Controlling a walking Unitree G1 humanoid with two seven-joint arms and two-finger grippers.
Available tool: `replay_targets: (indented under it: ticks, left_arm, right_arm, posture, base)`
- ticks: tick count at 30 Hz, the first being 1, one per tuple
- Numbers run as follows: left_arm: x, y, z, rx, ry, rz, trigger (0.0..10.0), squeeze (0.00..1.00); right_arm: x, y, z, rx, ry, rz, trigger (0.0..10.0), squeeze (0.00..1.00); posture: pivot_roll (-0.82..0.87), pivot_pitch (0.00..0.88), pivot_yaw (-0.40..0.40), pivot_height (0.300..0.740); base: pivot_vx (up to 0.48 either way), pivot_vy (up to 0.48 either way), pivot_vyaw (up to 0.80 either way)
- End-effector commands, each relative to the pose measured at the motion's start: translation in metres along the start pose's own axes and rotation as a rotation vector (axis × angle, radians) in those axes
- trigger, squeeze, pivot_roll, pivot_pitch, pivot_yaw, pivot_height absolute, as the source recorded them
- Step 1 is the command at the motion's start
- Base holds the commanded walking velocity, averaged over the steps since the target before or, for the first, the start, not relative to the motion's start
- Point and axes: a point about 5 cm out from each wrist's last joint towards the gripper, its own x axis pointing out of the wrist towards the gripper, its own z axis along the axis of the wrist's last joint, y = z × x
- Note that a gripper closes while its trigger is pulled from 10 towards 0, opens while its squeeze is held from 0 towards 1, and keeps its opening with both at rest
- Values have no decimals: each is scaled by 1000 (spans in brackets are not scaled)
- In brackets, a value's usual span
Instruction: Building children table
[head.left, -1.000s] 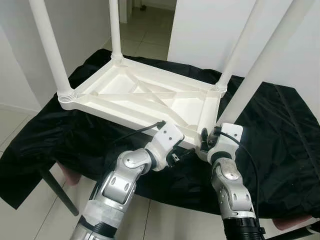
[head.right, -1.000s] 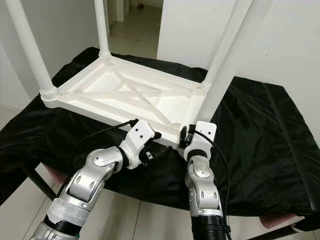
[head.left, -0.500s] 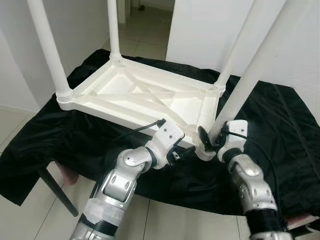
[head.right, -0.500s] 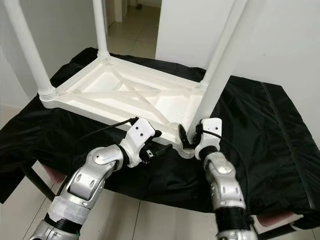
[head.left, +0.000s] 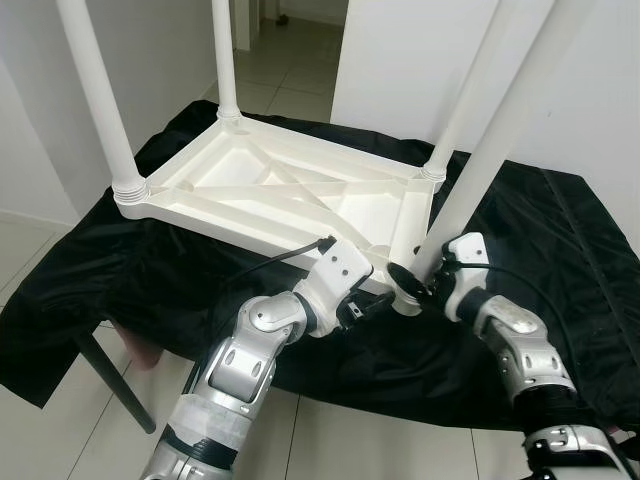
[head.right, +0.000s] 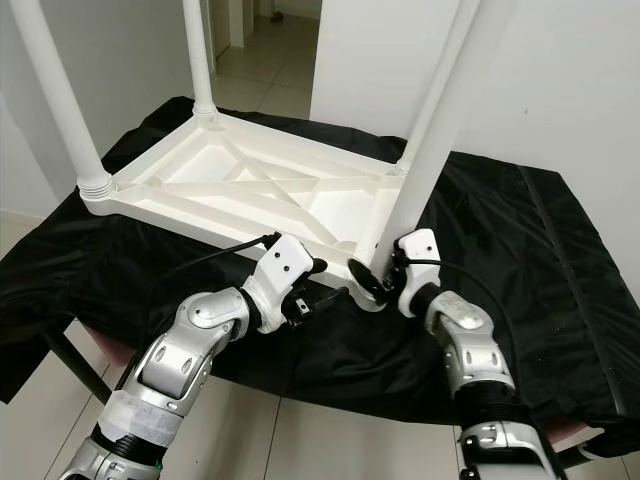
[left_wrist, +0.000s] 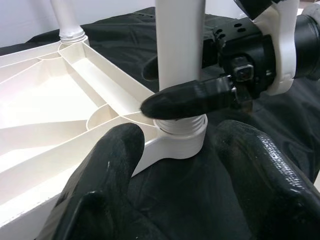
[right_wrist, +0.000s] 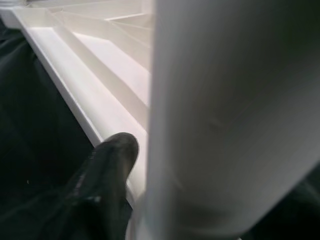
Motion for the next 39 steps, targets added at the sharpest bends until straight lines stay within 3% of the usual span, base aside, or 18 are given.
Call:
replay_targets:
  ticks: [1, 6, 7, 9, 10, 13, 16, 18, 24, 30, 31, 33, 37, 39]
  left_arm:
    - [3, 3, 0, 7, 3, 91, 10000, 0]
    - [3, 2, -1, 8, 4, 89, 10000, 0]
    - [3, 2, -1, 8, 3, 89, 10000, 0]
    - [3, 2, -1, 7, 2, 89, 10000, 0]
    - [4, 2, 0, 7, 1, 88, 10000, 0]
    - [4, 1, 0, 6, 0, 85, 10000, 0]
    - [4, 0, -1, 5, 2, 79, 10000, 0]
    - [4, 0, -1, 5, 2, 78, 10000, 0]
    - [4, -1, -2, 5, 3, 72, 10000, 0]
    - [4, -3, -2, 3, 4, 68, 10000, 0]
    - [4, -3, -2, 2, 5, 68, 10000, 0]
    - [4, -3, -2, 2, 5, 68, 10000, 0]
    - [3, -4, -3, -1, 7, 77, 10000, 0]
    - [3, -4, -3, -1, 7, 77, 10000, 0]
  right_arm:
    - [2, 6, -9, 16, 30, 58, 0, 0]
    - [-4, 0, -15, 45, 36, 41, 0, 0]
    - [-5, -1, -16, 49, 34, 40, 6431, 0]
    - [-6, -1, -16, 58, 34, 27, 6431, 0]
    - [-6, -1, -16, 71, 26, 19, 10000, 0]
    - [-6, 0, -15, 88, 16, -1, 10000, 0]
    - [-4, -1, -13, 100, 18, -137, 10000, 0]
    - [-4, -1, -13, 100, 17, -163, 10000, 0]
    - [-1, 8, -8, 180, -19, -262, 10000, 0]
    - [1, 15, -5, 269, -40, -454, 10000, 0]
    - [1, 20, -4, 285, -44, -540, 10000, 0]
    - [1, 20, -4, 285, -44, -540, 10000, 0]
    - [7, 42, 4, 358, -86, -797, 10000, 0]
    - [7, 42, 4, 358, -86, -797, 10000, 0]
  posture:
    - [21, 0, -125, 740]
    - [18, 0, -129, 740]
    - [18, 0, -129, 740]
    - [16, 0, -128, 740]
    - [13, 0, -128, 740]
    - [13, 0, -128, 740]
    - [8, 0, -124, 740]
    - [8, 0, -124, 740]
    - [3, 0, -125, 740]
    - [0, 0, -129, 740]
    - [0, 0, -129, 740]
    - [0, 0, -129, 740]
    - [17, 0, -147, 740]
    - [17, 0, -147, 740]
  base:
    - [0, 0, 0]
    - [0, 0, 0]
    - [0, 0, 0]
    - [0, 0, 0]
    - [0, 0, 0]
    - [0, 0, 0]
    - [0, 0, 0]
    - [0, 0, 0]
    - [0, 0, 0]
    - [0, 0, 0]
    - [0, 0, 0]
    - [0, 0, 0]
    - [0, 0, 0]
    - [0, 0, 0]
